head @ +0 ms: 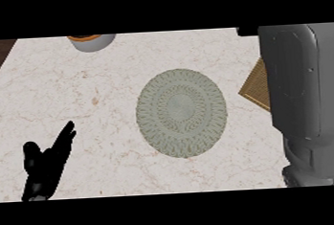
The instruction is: Pick the lemon from the placemat and place it in the basket
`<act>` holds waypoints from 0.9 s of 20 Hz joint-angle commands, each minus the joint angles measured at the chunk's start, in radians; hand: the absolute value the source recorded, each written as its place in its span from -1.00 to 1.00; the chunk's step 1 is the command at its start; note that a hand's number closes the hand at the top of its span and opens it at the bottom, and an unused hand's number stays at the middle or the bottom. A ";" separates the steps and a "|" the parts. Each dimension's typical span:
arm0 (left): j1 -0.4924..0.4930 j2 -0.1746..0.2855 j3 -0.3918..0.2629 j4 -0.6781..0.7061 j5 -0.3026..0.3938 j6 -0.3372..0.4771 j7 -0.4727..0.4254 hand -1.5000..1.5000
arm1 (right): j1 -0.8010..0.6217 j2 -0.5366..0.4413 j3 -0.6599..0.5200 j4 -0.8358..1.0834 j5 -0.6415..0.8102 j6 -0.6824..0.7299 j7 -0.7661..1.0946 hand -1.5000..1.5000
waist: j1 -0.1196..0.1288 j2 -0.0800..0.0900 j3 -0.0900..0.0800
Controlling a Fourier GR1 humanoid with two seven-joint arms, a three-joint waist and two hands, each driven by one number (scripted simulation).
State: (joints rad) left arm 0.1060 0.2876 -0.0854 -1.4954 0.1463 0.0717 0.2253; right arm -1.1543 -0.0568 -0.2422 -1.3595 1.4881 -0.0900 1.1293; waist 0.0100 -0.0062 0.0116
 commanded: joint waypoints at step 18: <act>0.020 -0.027 0.014 0.094 -0.020 -0.014 0.026 0.00 | 0.247 -0.022 -0.237 0.048 -0.251 -0.335 -0.210 1.00 | -0.007 0.009 -0.011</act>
State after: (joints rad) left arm 0.1076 0.2765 -0.0666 -1.4923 0.1326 0.0587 0.2253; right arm -0.9613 -0.0840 -0.4725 -1.3120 1.2738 -0.3381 0.9517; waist 0.0063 -0.0056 0.0141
